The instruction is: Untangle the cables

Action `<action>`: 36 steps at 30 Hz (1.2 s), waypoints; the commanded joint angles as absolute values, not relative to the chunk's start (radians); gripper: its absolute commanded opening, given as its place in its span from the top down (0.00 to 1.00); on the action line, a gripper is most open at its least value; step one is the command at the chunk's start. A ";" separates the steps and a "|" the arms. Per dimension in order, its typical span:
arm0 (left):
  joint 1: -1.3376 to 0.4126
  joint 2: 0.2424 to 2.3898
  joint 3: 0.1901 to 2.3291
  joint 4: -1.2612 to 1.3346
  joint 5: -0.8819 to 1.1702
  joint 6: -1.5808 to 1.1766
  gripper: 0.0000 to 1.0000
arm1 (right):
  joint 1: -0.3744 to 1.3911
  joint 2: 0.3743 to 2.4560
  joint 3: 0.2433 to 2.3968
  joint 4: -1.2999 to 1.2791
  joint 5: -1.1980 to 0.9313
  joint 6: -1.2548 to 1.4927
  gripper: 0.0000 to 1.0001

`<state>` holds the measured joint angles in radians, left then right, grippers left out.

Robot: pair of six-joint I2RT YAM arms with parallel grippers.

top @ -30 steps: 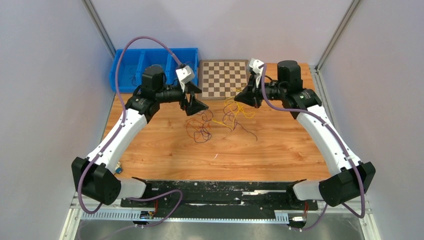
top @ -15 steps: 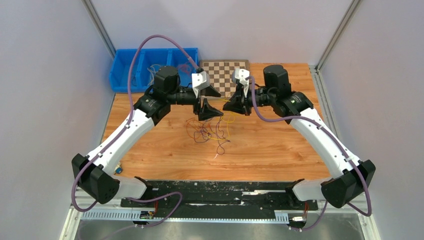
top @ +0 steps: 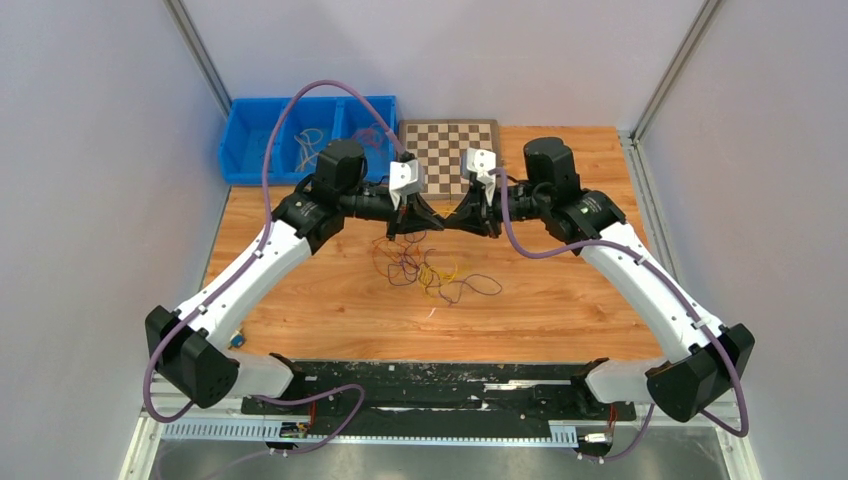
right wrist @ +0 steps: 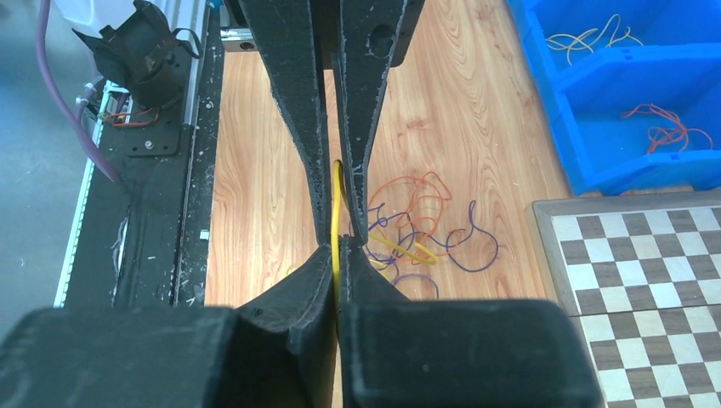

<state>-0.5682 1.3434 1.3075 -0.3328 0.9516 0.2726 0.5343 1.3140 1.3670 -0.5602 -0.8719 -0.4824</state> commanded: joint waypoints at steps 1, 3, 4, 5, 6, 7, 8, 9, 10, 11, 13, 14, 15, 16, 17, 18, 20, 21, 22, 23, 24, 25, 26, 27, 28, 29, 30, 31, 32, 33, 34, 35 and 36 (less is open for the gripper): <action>-0.566 1.277 1.296 -0.306 0.972 0.304 1.00 | 0.539 1.286 1.348 -0.556 -0.862 -0.528 0.93; -0.555 1.276 1.288 -0.267 0.954 0.256 1.00 | 0.537 1.285 1.346 -0.556 -0.852 -0.530 0.91; -0.538 1.276 1.284 -0.243 0.949 0.194 1.00 | 0.537 1.285 1.346 -0.556 -0.843 -0.527 0.79; -0.526 1.276 1.275 -0.189 0.936 0.161 1.00 | 0.536 1.286 1.347 -0.556 -0.834 -0.522 0.68; -0.500 1.276 1.273 -0.162 0.928 0.095 1.00 | 0.532 1.286 1.345 -0.555 -0.822 -0.512 0.48; -0.473 1.276 1.272 -0.112 0.919 0.065 1.00 | 0.529 1.287 1.341 -0.555 -0.811 -0.497 0.32; -0.461 1.276 1.275 -0.090 0.913 0.008 1.00 | 0.523 1.290 1.334 -0.555 -0.801 -0.482 0.23; -0.445 1.276 1.287 -0.058 0.901 -0.016 1.00 | 0.517 1.296 1.326 -0.554 -0.793 -0.466 0.16; -0.439 1.277 1.296 -0.045 0.895 -0.056 1.00 | 0.507 1.303 1.317 -0.552 -0.793 -0.448 0.13; -0.431 1.276 1.312 -0.022 0.888 -0.076 1.00 | 0.498 1.313 1.307 -0.551 -0.798 -0.437 0.11; -0.427 1.273 1.325 -0.008 0.865 -0.126 1.00 | 0.485 1.335 1.287 -0.543 -0.803 -0.419 0.10; -0.425 1.270 1.327 -0.007 0.853 -0.144 1.00 | 0.480 1.345 1.278 -0.538 -0.804 -0.417 0.10; -0.423 1.269 1.327 -0.006 0.814 -0.150 1.00 | 0.474 1.359 1.267 -0.535 -0.801 -0.419 0.10; -0.420 1.268 1.325 -0.008 0.787 -0.154 1.00 | 0.468 1.370 1.255 -0.533 -0.801 -0.423 0.10; -0.410 1.269 1.321 -0.011 0.732 -0.157 1.00 | 0.459 1.381 1.245 -0.532 -0.800 -0.426 0.10; -0.400 1.273 1.319 -0.013 0.704 -0.174 1.00 | 0.448 1.393 1.234 -0.531 -0.805 -0.427 0.10; -0.358 1.281 1.303 0.024 0.655 -0.242 1.00 | 0.430 1.413 1.215 -0.526 -0.828 -0.424 0.10; -0.329 1.283 1.299 0.039 0.655 -0.271 1.00 | 0.427 1.422 1.207 -0.517 -0.837 -0.419 0.10; -0.317 1.289 1.295 0.068 0.663 -0.321 1.00 | 0.427 1.431 1.199 -0.497 -0.855 -0.404 0.10; -0.302 1.291 1.295 0.082 0.668 -0.355 1.00 | 0.427 1.444 1.192 -0.465 -0.870 -0.365 0.10; -0.298 1.294 1.297 0.102 0.677 -0.366 1.00 | 0.429 1.451 1.189 -0.428 -0.884 -0.337 0.10; -0.295 1.295 1.299 0.112 0.679 -0.381 1.00 | 0.430 1.468 1.189 -0.389 -0.893 -0.308 0.09; -0.294 1.299 1.304 0.123 0.677 -0.388 1.00 | 0.433 1.484 1.189 -0.354 -0.897 -0.285 0.09; -0.293 1.301 1.309 0.126 0.675 -0.402 1.00 | 0.437 1.500 1.191 -0.322 -0.901 -0.271 0.09; -0.290 1.308 1.320 0.127 0.668 -0.407 1.00 | 0.442 1.519 1.193 -0.285 -0.905 -0.261 0.08; -0.284 1.311 1.326 0.127 0.663 -0.421 1.00 | 0.447 1.540 1.193 -0.261 -0.908 -0.252 0.08; -0.280 1.318 1.334 0.130 0.652 -0.428 1.00 | 0.455 1.558 1.190 -0.239 -0.908 -0.247 0.08; -0.269 1.322 1.338 0.132 0.648 -0.446 1.00 | 0.465 1.576 1.186 -0.218 -0.908 -0.243 0.08; -0.256 1.330 1.345 0.135 0.643 -0.455 1.00 | 0.475 1.593 1.181 -0.197 -0.908 -0.244 0.08; -0.250 1.333 1.350 0.136 0.641 -0.471 1.00 | 0.486 1.612 1.177 -0.179 -0.907 -0.246 0.09; -0.236 1.340 1.358 0.141 0.638 -0.478 1.00 | 0.499 1.632 1.176 -0.165 -0.904 -0.249 0.09; -0.230 1.346 1.363 0.142 0.637 -0.490 1.00 | 0.511 1.653 1.176 -0.154 -0.897 -0.253 0.09; -0.217 1.350 1.373 0.146 0.635 -0.495 1.00 | 0.524 1.676 1.177 -0.141 -0.888 -0.258 0.10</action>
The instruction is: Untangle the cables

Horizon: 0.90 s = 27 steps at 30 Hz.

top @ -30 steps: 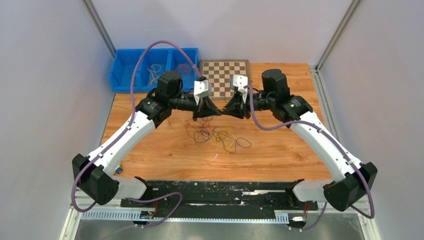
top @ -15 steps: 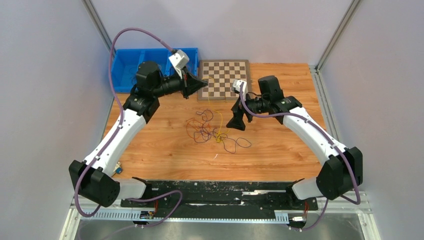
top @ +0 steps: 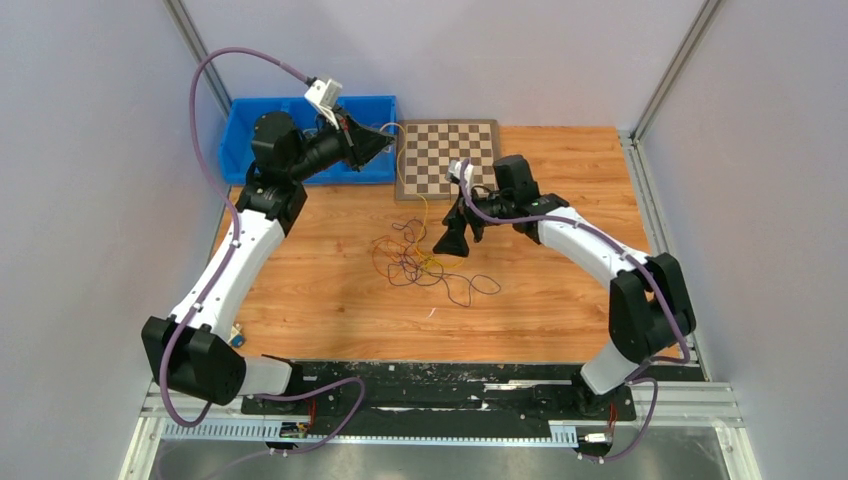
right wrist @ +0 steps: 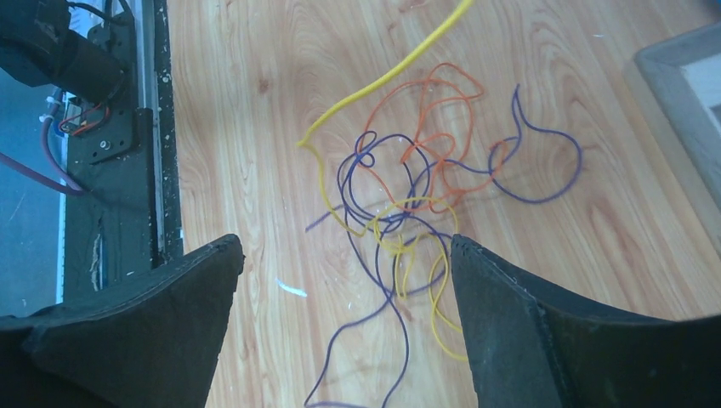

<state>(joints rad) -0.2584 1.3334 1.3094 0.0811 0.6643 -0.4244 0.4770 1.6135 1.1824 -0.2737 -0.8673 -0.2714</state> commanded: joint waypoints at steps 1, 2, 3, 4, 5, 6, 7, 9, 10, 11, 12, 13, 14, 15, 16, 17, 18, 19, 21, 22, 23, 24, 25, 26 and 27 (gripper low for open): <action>-0.211 1.356 1.377 0.146 0.636 -0.505 1.00 | 0.540 1.698 1.177 -0.130 -0.877 -0.269 0.10; -0.201 1.358 1.389 0.148 0.638 -0.510 1.00 | 0.552 1.721 1.177 -0.117 -0.858 -0.282 0.11; -0.196 1.362 1.394 0.148 0.641 -0.517 1.00 | 0.559 1.745 1.178 -0.105 -0.849 -0.291 0.12; -0.188 1.364 1.403 0.149 0.645 -0.521 1.00 | 0.566 1.769 1.181 -0.092 -0.836 -0.300 0.13; -0.185 1.365 1.405 0.149 0.647 -0.522 1.00 | 0.570 1.795 1.188 -0.081 -0.828 -0.302 0.14; -0.181 1.365 1.410 0.148 0.647 -0.522 1.00 | 0.572 1.817 1.198 -0.070 -0.826 -0.299 0.15; -0.179 1.364 1.411 0.145 0.647 -0.521 1.00 | 0.573 1.836 1.208 -0.058 -0.825 -0.291 0.17; -0.172 1.361 1.410 0.142 0.647 -0.520 1.00 | 0.580 1.865 1.226 -0.020 -0.811 -0.266 0.23; -0.169 1.359 1.406 0.140 0.647 -0.519 1.00 | 0.584 1.878 1.233 0.005 -0.798 -0.252 0.27; -0.166 1.355 1.404 0.138 0.645 -0.517 1.00 | 0.587 1.889 1.242 0.034 -0.787 -0.241 0.34; -0.163 1.353 1.400 0.136 0.646 -0.515 1.00 | 0.587 1.900 1.250 0.050 -0.777 -0.229 0.45; -0.161 1.350 1.400 0.132 0.646 -0.513 1.00 | 0.589 1.908 1.264 0.055 -0.771 -0.219 0.56; -0.155 1.348 1.400 0.130 0.643 -0.509 1.00 | 0.589 1.913 1.274 0.055 -0.768 -0.212 0.66; -0.151 1.346 1.401 0.124 0.641 -0.508 1.00 | 0.588 1.906 1.282 0.055 -0.769 -0.207 0.73; -0.142 1.345 1.401 0.123 0.640 -0.507 1.00 | 0.588 1.891 1.286 0.055 -0.775 -0.204 0.82; -0.136 1.343 1.398 0.120 0.638 -0.507 1.00 | 0.587 1.873 1.288 0.054 -0.783 -0.200 0.92; -0.124 1.343 1.395 0.120 0.637 -0.511 1.00 | 0.587 1.849 1.287 0.054 -0.790 -0.194 0.99; -0.117 1.340 1.390 0.118 0.637 -0.512 1.00 | 0.588 1.823 1.286 0.054 -0.797 -0.186 1.00; -0.098 1.337 1.380 0.117 0.640 -0.509 1.00 | 0.587 1.768 1.288 0.052 -0.811 -0.162 1.00; -0.087 1.335 1.377 0.115 0.641 -0.502 1.00 | 0.588 1.738 1.293 0.051 -0.818 -0.147 1.00; -0.082 1.332 1.373 0.107 0.641 -0.492 1.00 | 0.587 1.706 1.304 0.051 -0.828 -0.126 1.00; -0.076 1.331 1.373 0.098 0.640 -0.460 1.00 | 0.587 1.677 1.323 0.051 -0.842 -0.094 1.00; -0.075 1.326 1.373 0.074 0.639 -0.438 1.00 | 0.587 1.646 1.354 0.051 -0.855 -0.054 1.00; -0.075 1.322 1.372 0.062 0.640 -0.392 1.00 | 0.587 1.615 1.395 0.051 -0.867 -0.017 1.00; -0.076 1.318 1.369 0.042 0.642 -0.373 1.00 | 0.588 1.589 1.443 0.051 -0.879 0.032 1.00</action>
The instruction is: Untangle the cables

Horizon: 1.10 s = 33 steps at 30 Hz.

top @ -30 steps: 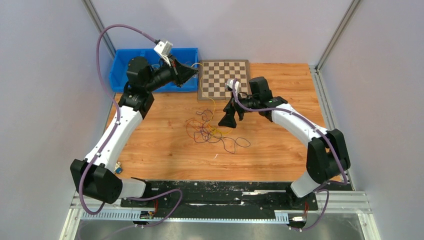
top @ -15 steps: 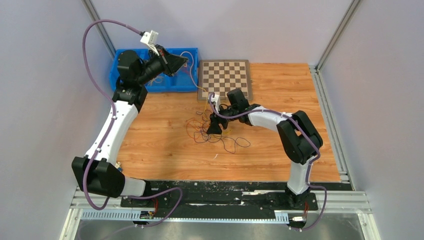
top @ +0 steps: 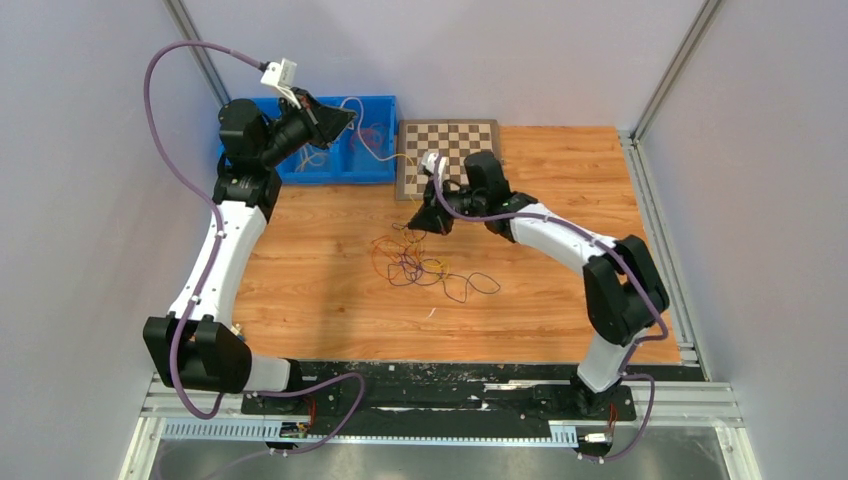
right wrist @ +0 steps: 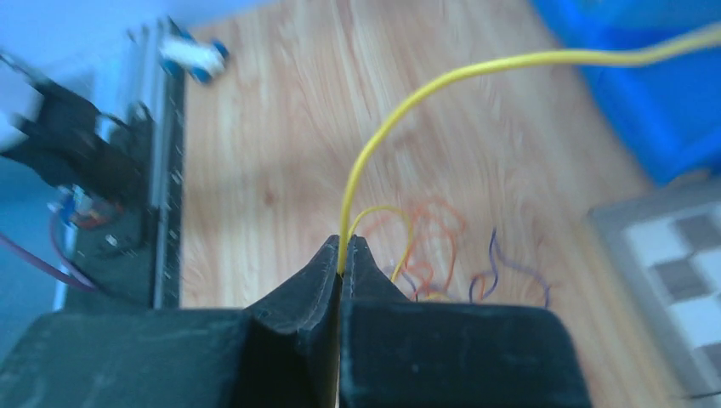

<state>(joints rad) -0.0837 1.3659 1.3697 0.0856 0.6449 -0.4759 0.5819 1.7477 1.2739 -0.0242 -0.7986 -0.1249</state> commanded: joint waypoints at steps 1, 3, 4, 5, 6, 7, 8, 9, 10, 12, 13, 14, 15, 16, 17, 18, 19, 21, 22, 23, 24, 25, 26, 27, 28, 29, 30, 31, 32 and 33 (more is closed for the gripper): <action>-0.075 1.311 1.366 0.026 0.648 -0.335 1.00 | 0.588 1.564 1.494 0.051 -0.884 0.063 1.00; -0.076 1.299 1.356 0.018 0.707 -0.288 1.00 | 0.588 1.529 1.555 0.051 -0.865 0.089 1.00; -0.076 1.293 1.348 0.020 0.774 -0.276 1.00 | 0.585 1.519 1.567 0.050 -0.858 0.088 1.00; -0.077 1.279 1.342 0.031 0.808 -0.260 1.00 | 0.583 1.514 1.567 0.048 -0.861 0.086 1.00; -0.077 1.272 1.327 0.040 0.878 -0.254 1.00 | 0.582 1.511 1.562 0.042 -0.870 0.078 1.00; -0.077 1.257 1.319 0.056 0.907 -0.253 1.00 | 0.581 1.508 1.552 0.033 -0.871 0.070 1.00; -0.077 1.250 1.305 0.063 0.960 -0.256 1.00 | 0.581 1.508 1.540 0.029 -0.871 0.069 1.00; -0.078 1.238 1.298 0.068 1.008 -0.257 1.00 | 0.581 1.508 1.530 0.027 -0.876 0.073 1.00; -0.081 1.234 1.296 0.068 1.032 -0.257 1.00 | 0.581 1.506 1.528 0.027 -0.878 0.079 1.00; -0.090 1.224 1.293 0.055 1.092 -0.248 1.00 | 0.583 1.507 1.529 0.030 -0.875 0.086 1.00; -0.096 1.219 1.289 0.038 1.124 -0.243 1.00 | 0.583 1.508 1.531 0.030 -0.873 0.085 1.00; -0.113 1.216 1.286 0.029 1.137 -0.229 1.00 | 0.583 1.509 1.535 0.030 -0.873 0.083 1.00; -0.122 1.208 1.274 0.012 1.159 -0.221 1.00 | 0.583 1.511 1.537 0.031 -0.872 0.083 1.00; -0.145 1.201 1.270 -0.005 1.166 -0.198 1.00 | 0.583 1.513 1.539 0.031 -0.874 0.083 1.00; -0.172 1.197 1.263 -0.045 1.172 -0.176 1.00 | 0.584 1.515 1.543 0.032 -0.875 0.083 1.00; -0.185 1.192 1.260 -0.090 1.174 -0.130 1.00 | 0.583 1.514 1.544 0.033 -0.875 0.083 1.00; -0.209 1.190 1.256 -0.107 1.175 -0.106 1.00 | 0.583 1.514 1.547 0.034 -0.875 0.083 1.00; -0.233 1.188 1.243 -0.131 1.164 -0.062 0.97 | 0.583 1.516 1.552 0.034 -0.880 0.085 1.00; -0.238 1.189 1.237 -0.114 1.160 -0.064 0.94 | 0.583 1.516 1.551 0.035 -0.884 0.089 1.00; -0.248 1.191 1.228 -0.104 1.150 -0.072 0.91 | 0.584 1.516 1.551 0.035 -0.888 0.092 1.00; -0.253 1.198 1.227 -0.093 1.142 -0.074 0.82 | 0.583 1.515 1.550 0.036 -0.891 0.097 1.00; -0.262 1.203 1.228 -0.090 1.119 -0.074 0.78 | 0.583 1.515 1.549 0.038 -0.896 0.100 1.00; -0.265 1.212 1.228 -0.080 1.108 -0.074 0.76 | 0.583 1.513 1.547 0.039 -0.902 0.102 1.00; -0.268 1.216 1.230 -0.074 1.085 -0.081 0.75 | 0.583 1.510 1.545 0.039 -0.903 0.104 1.00; -0.269 1.222 1.229 -0.061 1.073 -0.086 0.74 | 0.582 1.506 1.543 0.038 -0.903 0.104 1.00; -0.269 1.224 1.229 -0.058 1.048 -0.089 0.74 | 0.583 1.503 1.539 0.038 -0.903 0.104 1.00; -0.269 1.224 1.228 -0.061 1.020 -0.085 0.73 | 0.583 1.498 1.536 0.038 -0.902 0.101 1.00; -0.268 1.223 1.226 -0.066 1.007 -0.069 0.72 | 0.583 1.492 1.534 0.039 -0.901 0.100 1.00; -0.267 1.216 1.218 -0.079 0.981 -0.060 0.68 | 0.583 1.486 1.532 0.039 -0.898 0.096 1.00; -0.264 1.210 1.213 -0.087 0.971 -0.037 0.65 | 0.583 1.481 1.531 0.038 -0.893 0.094 1.00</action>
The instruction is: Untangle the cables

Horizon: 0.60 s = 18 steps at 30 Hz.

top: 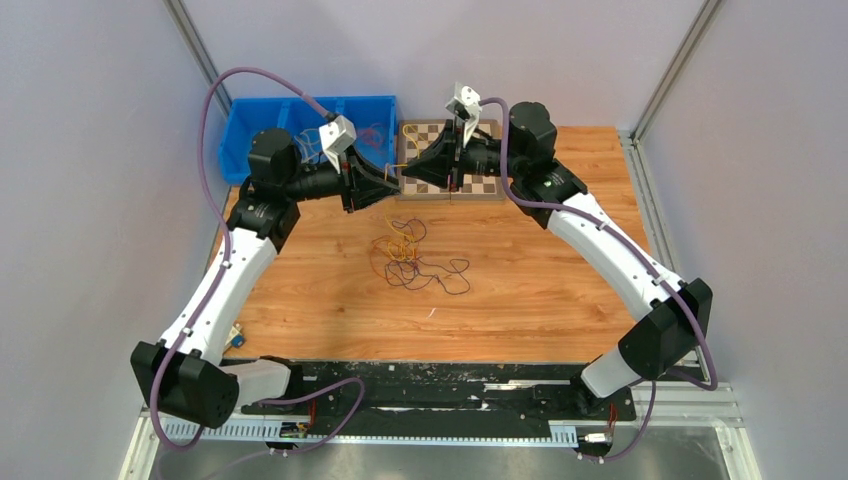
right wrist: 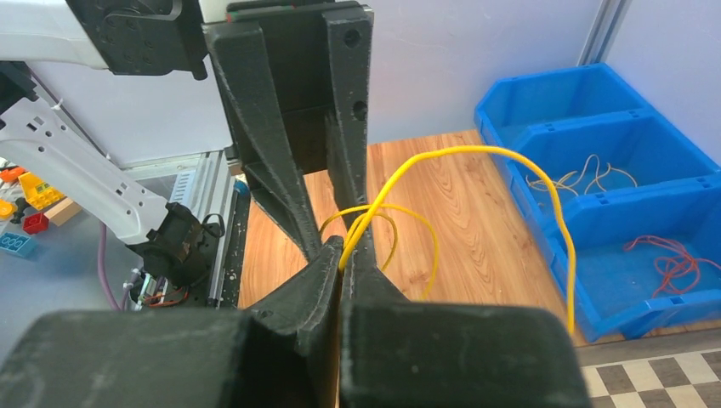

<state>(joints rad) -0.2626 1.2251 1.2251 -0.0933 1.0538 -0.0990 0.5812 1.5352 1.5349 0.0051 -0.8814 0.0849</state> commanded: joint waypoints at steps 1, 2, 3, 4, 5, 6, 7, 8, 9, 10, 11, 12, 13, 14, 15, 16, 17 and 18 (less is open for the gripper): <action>-0.262 1.195 1.196 -0.099 0.944 -0.028 0.56 | 0.583 1.476 1.530 0.038 -0.889 0.093 1.00; -0.256 1.187 1.184 -0.100 0.928 -0.018 0.51 | 0.583 1.470 1.530 0.038 -0.885 0.091 1.00; -0.253 1.171 1.159 -0.096 0.899 -0.018 0.45 | 0.583 1.466 1.531 0.039 -0.884 0.089 1.00; -0.245 1.158 1.144 -0.091 0.886 -0.018 0.43 | 0.583 1.465 1.530 0.038 -0.883 0.089 1.00; -0.242 1.154 1.117 -0.078 0.863 -0.018 0.37 | 0.583 1.463 1.530 0.039 -0.884 0.089 1.00; -0.242 1.151 1.107 -0.070 0.860 -0.019 0.33 | 0.583 1.461 1.531 0.039 -0.887 0.090 1.00; -0.243 1.152 1.092 -0.046 0.868 -0.020 0.32 | 0.583 1.462 1.532 0.040 -0.892 0.092 1.00; -0.244 1.162 1.087 -0.019 0.878 -0.030 0.31 | 0.583 1.463 1.533 0.040 -0.896 0.095 1.00; -0.251 1.170 1.087 0.001 0.889 -0.040 0.31 | 0.583 1.464 1.535 0.041 -0.900 0.100 1.00; -0.254 1.190 1.090 0.028 0.891 -0.060 0.30 | 0.583 1.466 1.536 0.043 -0.905 0.104 1.00; -0.265 1.200 1.101 0.039 0.892 -0.069 0.29 | 0.583 1.469 1.537 0.047 -0.907 0.108 1.00; -0.270 1.221 1.106 0.058 0.890 -0.084 0.28 | 0.583 1.472 1.543 0.051 -0.909 0.112 1.00; -0.282 1.232 1.112 0.069 0.887 -0.102 0.28 | 0.584 1.475 1.544 0.054 -0.910 0.115 1.00; -0.285 1.249 1.114 0.096 0.885 -0.112 0.28 | 0.584 1.477 1.550 0.057 -0.911 0.120 1.00; -0.291 1.257 1.118 0.110 0.886 -0.139 0.30 | 0.583 1.479 1.553 0.059 -0.912 0.122 1.00; -0.293 1.272 1.119 0.131 0.887 -0.152 0.37 | 0.583 1.481 1.556 0.060 -0.911 0.122 1.00; -0.294 1.277 1.124 0.140 0.891 -0.180 0.41 | 0.583 1.480 1.556 0.059 -0.907 0.120 1.00; -0.294 1.282 1.126 0.151 0.896 -0.191 0.49 | 0.581 1.477 1.554 0.058 -0.901 0.115 1.00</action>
<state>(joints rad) -0.2848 1.2606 1.0855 0.0391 0.8944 -0.1135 0.5812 1.4929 1.5288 0.0143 -0.8925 0.0998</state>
